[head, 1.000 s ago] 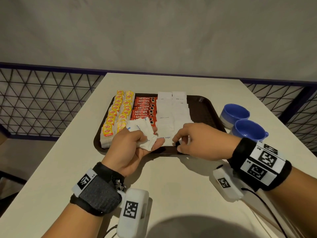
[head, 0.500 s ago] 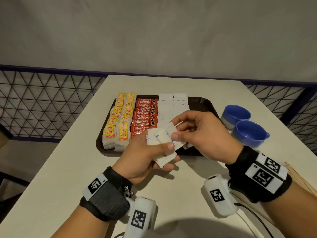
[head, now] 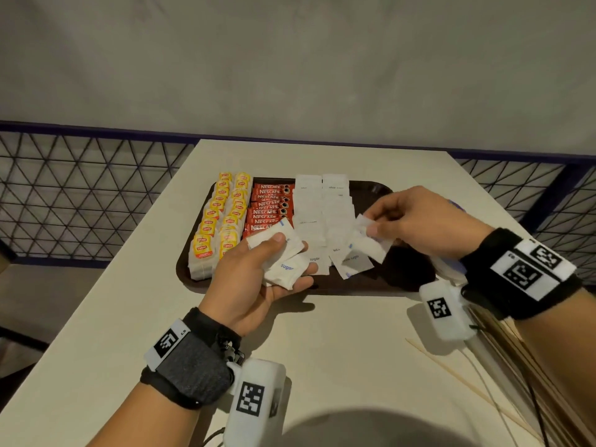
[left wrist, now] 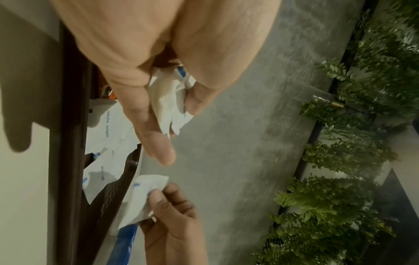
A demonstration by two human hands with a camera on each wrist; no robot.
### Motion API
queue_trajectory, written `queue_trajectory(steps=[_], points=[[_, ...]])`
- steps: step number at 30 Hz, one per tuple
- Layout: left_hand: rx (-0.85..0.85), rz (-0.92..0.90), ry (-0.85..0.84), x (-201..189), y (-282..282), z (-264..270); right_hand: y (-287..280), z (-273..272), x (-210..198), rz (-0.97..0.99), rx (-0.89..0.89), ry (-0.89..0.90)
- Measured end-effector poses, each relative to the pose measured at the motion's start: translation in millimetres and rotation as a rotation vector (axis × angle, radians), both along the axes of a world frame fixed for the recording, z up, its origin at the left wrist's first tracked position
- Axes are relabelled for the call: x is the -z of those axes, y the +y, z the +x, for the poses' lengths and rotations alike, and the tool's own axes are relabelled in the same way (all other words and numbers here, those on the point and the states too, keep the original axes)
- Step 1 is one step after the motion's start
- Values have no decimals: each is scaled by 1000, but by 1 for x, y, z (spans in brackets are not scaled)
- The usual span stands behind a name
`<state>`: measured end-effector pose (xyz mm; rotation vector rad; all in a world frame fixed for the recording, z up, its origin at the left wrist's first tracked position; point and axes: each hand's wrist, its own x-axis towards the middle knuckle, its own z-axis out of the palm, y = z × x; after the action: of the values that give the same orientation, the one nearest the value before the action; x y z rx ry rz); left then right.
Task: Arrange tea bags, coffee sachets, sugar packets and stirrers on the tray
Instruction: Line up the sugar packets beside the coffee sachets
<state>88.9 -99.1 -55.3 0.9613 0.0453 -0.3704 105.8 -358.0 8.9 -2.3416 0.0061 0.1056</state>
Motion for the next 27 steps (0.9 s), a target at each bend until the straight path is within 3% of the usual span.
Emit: queue_trajectory(steps=[3, 8, 16, 27], points=[[-11, 5, 3, 1, 0, 1, -2, 14, 9, -234, -147, 154], [-8, 19, 4, 3, -1, 1, 13, 29, 26, -454, -281, 201], [-7, 21, 8, 3, 0, 2, 2, 24, 24, -383, -119, 125], [-3, 39, 12, 3, 0, 2, 9, 11, 36, -464, -139, 198]])
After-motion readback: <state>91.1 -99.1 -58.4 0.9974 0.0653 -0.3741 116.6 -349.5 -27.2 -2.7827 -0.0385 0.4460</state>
